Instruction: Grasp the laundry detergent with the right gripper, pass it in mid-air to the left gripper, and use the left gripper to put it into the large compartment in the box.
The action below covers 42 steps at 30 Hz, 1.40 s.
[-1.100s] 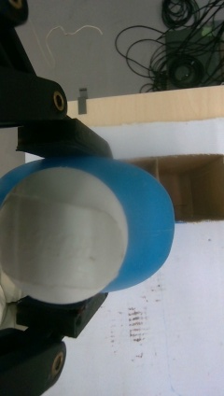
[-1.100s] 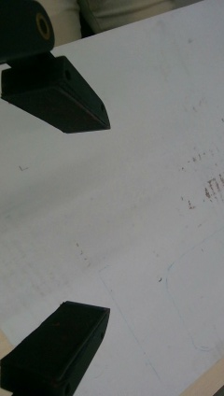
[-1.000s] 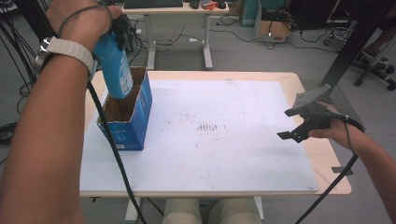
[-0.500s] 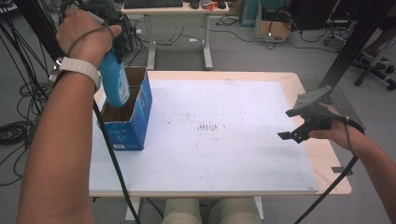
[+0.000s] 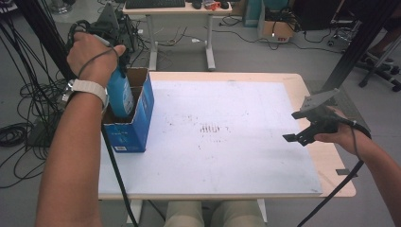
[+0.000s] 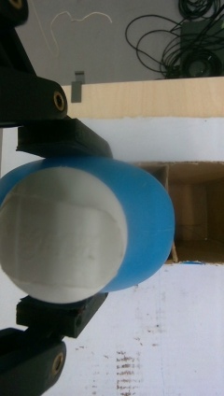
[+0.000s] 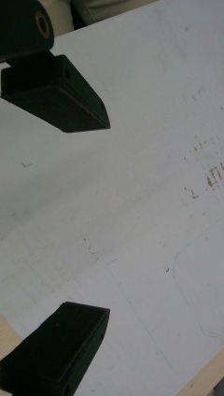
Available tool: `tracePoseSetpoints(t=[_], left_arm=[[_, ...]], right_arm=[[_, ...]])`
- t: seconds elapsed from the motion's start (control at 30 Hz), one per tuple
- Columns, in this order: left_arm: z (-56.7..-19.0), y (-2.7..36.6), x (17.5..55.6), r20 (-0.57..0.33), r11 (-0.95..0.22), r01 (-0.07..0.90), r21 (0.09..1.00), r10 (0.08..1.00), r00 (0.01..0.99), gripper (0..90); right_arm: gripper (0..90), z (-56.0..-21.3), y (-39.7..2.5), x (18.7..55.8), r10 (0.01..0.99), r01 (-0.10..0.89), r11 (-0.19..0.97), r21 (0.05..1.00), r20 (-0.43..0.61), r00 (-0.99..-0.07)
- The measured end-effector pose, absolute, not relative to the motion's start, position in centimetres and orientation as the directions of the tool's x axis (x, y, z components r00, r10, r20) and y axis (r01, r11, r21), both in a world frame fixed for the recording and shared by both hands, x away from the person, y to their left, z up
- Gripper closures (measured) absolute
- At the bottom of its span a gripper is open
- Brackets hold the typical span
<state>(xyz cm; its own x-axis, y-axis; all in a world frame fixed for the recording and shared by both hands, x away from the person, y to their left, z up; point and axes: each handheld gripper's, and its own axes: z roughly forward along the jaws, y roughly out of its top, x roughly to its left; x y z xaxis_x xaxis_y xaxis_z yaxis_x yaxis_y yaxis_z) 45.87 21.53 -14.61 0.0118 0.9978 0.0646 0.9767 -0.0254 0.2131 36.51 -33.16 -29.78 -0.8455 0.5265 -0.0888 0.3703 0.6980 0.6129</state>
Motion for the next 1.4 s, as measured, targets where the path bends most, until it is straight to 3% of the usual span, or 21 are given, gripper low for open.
tracePoseSetpoints(t=[1.4], left_arm=[[-25.8, 21.4, 46.2, 0.118, -0.071, 0.979, 0.193, 0.992, 0.048, 37.5]], right_arm=[[8.5, -30.5, -33.3, 36.6, 0.547, 0.395, 0.682, 0.615, -0.07, -0.834]])
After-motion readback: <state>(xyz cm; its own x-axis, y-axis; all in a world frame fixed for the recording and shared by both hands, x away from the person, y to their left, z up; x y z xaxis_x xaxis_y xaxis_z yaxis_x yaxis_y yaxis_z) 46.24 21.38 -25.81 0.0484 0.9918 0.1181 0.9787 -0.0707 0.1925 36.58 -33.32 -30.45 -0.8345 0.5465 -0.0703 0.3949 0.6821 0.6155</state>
